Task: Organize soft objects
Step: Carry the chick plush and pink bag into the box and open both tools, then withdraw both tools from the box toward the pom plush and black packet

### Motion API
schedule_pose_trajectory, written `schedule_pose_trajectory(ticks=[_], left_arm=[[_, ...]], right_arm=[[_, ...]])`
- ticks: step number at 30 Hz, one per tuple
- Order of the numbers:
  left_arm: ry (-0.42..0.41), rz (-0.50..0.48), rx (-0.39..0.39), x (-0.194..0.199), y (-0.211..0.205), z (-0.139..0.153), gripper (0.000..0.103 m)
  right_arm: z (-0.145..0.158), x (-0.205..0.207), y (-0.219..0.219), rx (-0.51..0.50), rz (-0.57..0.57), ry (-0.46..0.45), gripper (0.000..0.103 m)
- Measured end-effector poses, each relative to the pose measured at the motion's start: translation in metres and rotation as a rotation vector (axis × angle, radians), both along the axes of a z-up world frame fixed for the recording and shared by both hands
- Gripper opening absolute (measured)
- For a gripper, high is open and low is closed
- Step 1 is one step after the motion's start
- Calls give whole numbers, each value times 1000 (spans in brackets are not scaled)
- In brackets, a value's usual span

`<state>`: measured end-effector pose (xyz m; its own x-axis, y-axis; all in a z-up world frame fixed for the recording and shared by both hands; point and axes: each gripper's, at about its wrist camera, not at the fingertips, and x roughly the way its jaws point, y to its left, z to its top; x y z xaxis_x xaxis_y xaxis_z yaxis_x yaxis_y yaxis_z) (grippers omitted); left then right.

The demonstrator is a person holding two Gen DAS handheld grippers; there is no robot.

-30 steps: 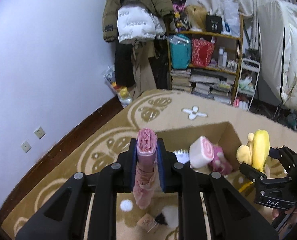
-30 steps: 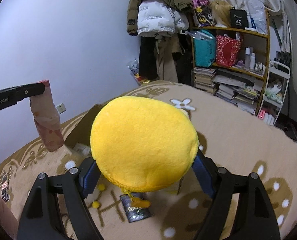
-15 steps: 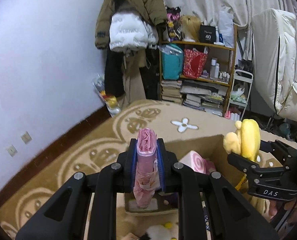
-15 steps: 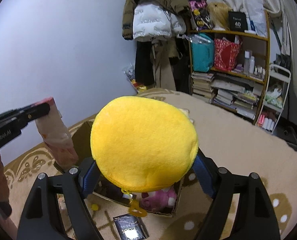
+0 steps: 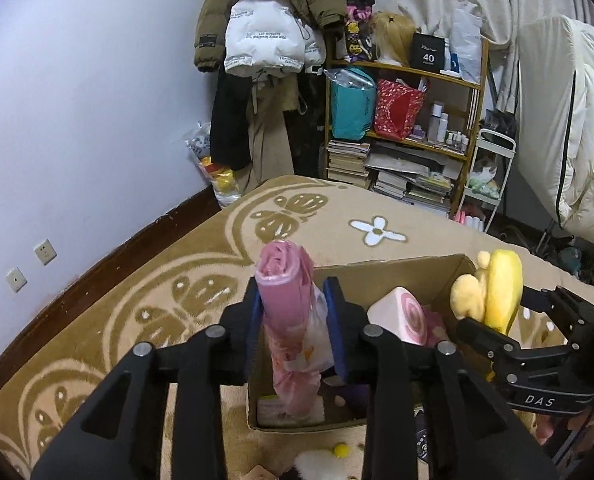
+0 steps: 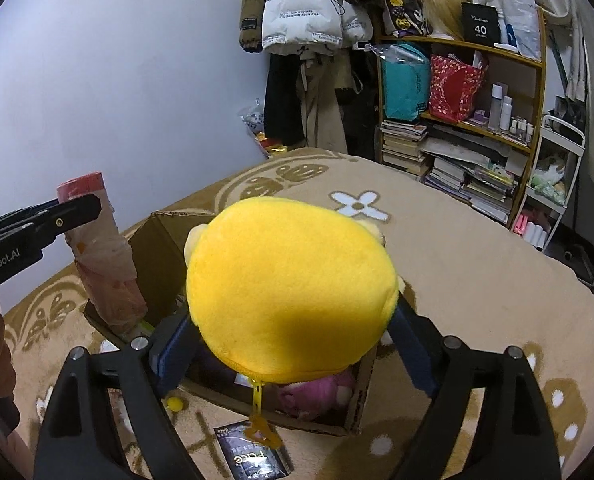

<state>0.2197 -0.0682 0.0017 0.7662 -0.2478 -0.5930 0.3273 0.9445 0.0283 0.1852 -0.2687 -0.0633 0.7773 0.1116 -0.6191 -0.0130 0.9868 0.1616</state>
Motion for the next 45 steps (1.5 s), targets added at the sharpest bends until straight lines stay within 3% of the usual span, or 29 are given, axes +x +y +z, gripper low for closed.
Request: schedule_pose_trajectory(ticks=[2,6,14,22,33,45], left_arm=[[6,0,-5,1,2,-1,38],[18,-6,14,3,2,-2,63],[31,15,23,-1,7,-1,82],[69,58,18,-13,23,2,88],[55,94,56,-44,35,13,98],[104,83,84,-76,43,4,99]], right_arm=[[0,-1,-1,1,-5,-1,99],[2,-3,-2,9,-9,-5,101],[12,-11,-1,-14,-16,-20,103],[21,-31,0,-9,-30,-32,103],[19,-62,2,-2,-36,-24,103],[20,-86,14,-6,-10,-30,103]])
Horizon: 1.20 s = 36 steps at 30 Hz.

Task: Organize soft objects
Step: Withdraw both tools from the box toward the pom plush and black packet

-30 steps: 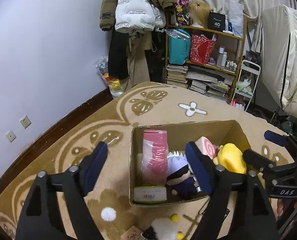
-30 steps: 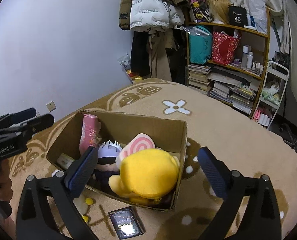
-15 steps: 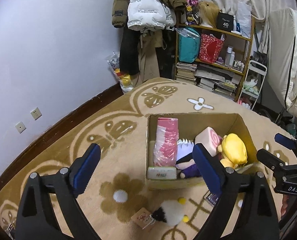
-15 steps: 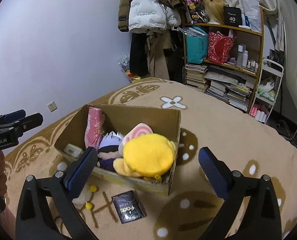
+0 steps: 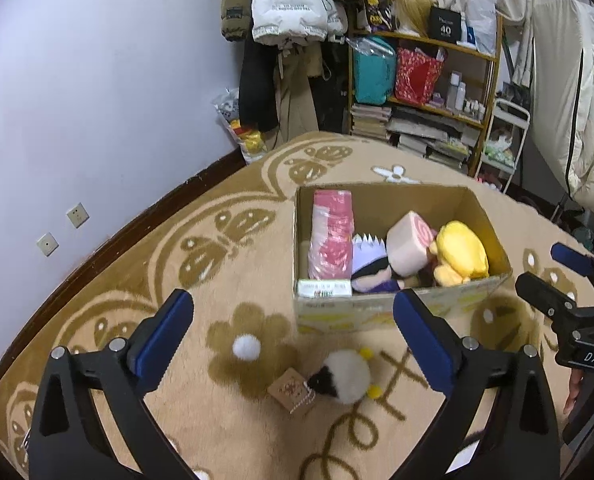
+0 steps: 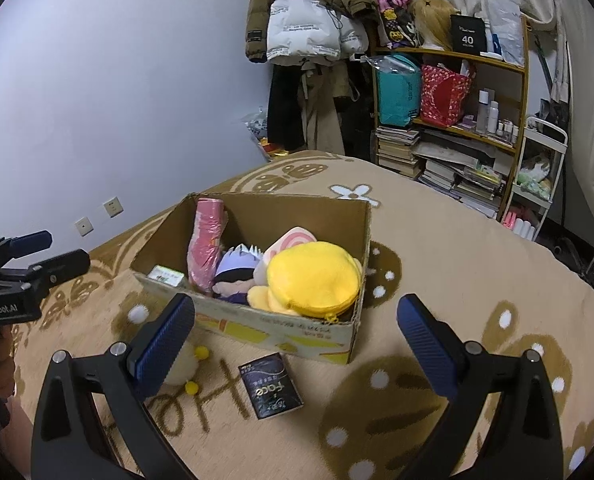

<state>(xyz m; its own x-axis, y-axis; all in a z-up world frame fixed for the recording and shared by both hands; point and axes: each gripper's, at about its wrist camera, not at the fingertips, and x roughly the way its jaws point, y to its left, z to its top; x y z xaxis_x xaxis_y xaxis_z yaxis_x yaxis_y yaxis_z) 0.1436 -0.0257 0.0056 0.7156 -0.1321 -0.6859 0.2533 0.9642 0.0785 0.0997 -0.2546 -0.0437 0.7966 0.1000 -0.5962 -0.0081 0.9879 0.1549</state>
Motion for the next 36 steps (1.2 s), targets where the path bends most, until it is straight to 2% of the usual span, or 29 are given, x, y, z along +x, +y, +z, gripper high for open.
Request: schedule_pose_trajectory(ticks=[10,17,33,36], left_arm=[[69,2,9,-6,-1,-13,99],[144,7,11,0,1,-34,99],[296,-22,74,23,-20,-93,99],[305,-32,87,25,-23,-98,99]], right_arm=[[-16,-9,10,-1,20,17,103],[-35,-7,16,-13,39,43,103],[-88,7,20,-18,56,125,103],[-97,9,22,-26,66,140,103]])
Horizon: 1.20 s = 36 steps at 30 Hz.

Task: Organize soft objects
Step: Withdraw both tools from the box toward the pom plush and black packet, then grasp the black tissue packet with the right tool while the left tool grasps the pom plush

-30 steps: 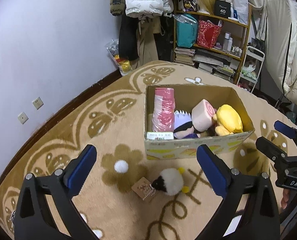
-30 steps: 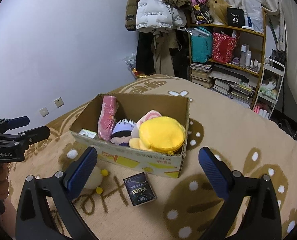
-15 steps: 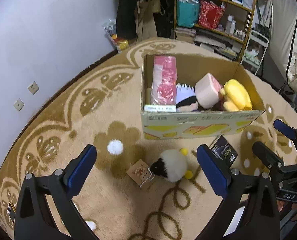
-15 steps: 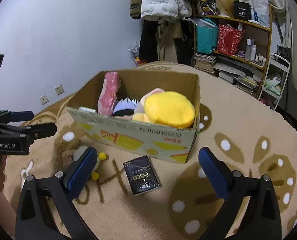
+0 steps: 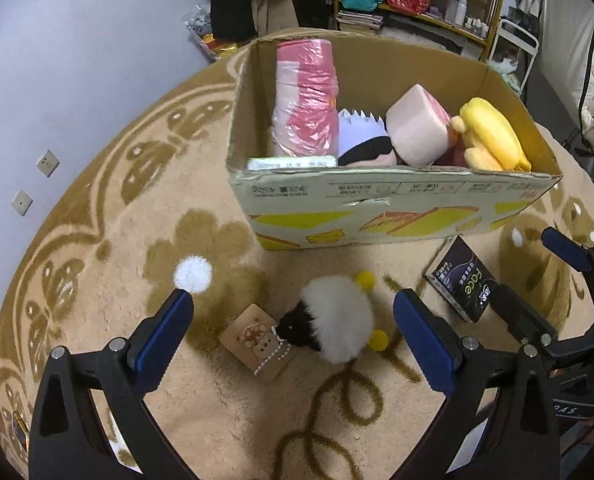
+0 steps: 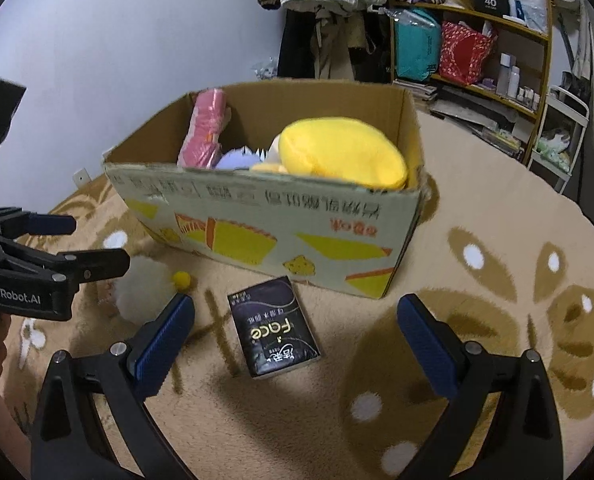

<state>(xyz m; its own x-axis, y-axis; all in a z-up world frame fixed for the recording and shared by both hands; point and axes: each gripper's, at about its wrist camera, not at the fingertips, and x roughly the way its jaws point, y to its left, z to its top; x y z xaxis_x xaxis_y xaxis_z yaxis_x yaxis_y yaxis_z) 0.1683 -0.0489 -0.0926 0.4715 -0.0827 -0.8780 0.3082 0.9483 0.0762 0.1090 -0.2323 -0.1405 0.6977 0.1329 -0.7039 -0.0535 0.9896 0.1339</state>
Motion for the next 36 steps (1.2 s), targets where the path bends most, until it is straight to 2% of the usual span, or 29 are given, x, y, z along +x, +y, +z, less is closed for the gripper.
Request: schedule_pose_trajectory(ticks=[10,17,36], left_arm=[[73,-27,3,12,-3,-24,99],[119,-16,-23,23,-1,-35,99],[172,-27,16,34,-11,-75,99]], right_arm=[[-21,10,5,-13,-2,45,103],[-31,13,5,-25,7,65,103],[-52,22,12,-28,16,110,103]])
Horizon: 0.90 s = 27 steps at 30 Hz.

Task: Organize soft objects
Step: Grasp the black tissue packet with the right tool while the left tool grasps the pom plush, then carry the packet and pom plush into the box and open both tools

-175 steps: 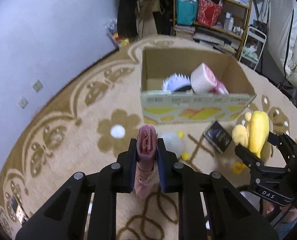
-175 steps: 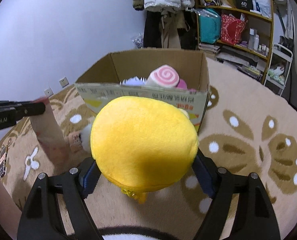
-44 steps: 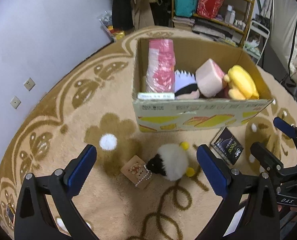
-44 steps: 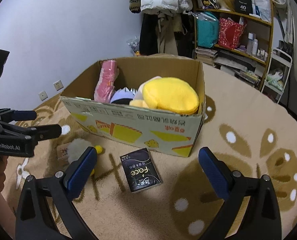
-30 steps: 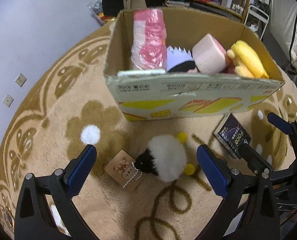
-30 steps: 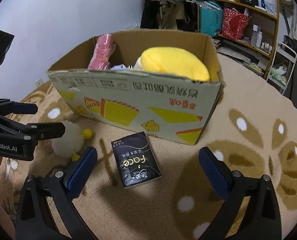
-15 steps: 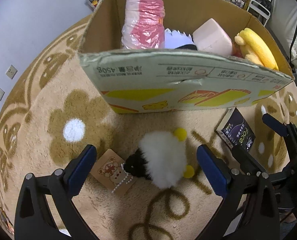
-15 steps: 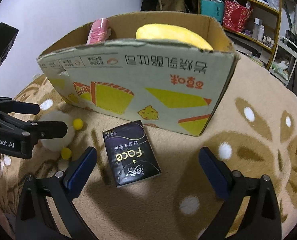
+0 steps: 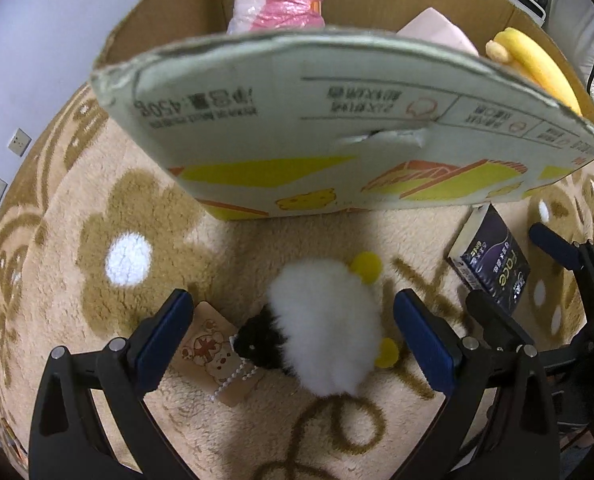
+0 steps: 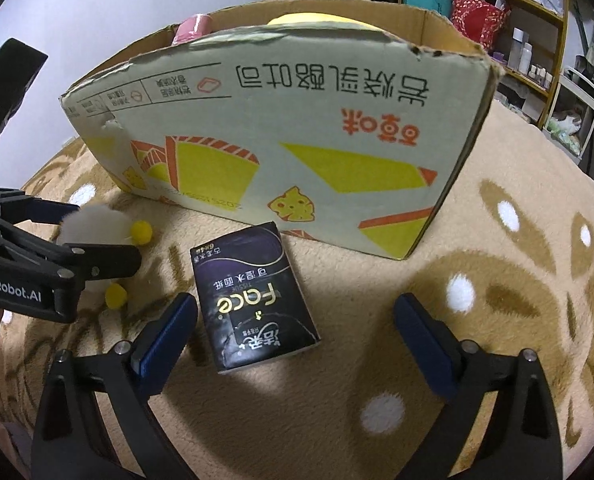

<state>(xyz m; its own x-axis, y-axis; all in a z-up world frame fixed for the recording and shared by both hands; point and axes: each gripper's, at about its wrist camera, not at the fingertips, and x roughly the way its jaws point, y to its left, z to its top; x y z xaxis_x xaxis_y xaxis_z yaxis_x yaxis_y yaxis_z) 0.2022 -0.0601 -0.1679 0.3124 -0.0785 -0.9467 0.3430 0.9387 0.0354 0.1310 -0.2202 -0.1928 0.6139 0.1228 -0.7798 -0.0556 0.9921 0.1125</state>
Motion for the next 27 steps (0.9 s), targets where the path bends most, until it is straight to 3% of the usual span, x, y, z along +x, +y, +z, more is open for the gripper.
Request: schedule_pose_trajectory(ticks=[5,8,9,16,18,19,21,27], left_arm=[[4,-5,17,8,-5,-14,99],[8,-5,24,8,-7,-19,99],[10,-10,29,6,-10,-22,99],[-3,-27,62,4,-14,-29,87],[-8,-28,64,2,-15,-29,79],[-10,-30,63,1,-16,-30,77],[-8,-34,55,0,-22,-28,61],[28,-38,3,-1,-23,-27,44]], right_arm=[[-4,1,4,-27,4,-16,94],[-5,2,10,-54,12,-29,79],[-5,3,11,-59,13,-31,78],[-5,3,18,-50,49,-47,62],[-5,3,24,-45,62,-44,52],[-5,4,25,-43,65,-40,52],[-4,5,28,-39,63,-37,51],[-2,4,25,-31,59,-31,51]])
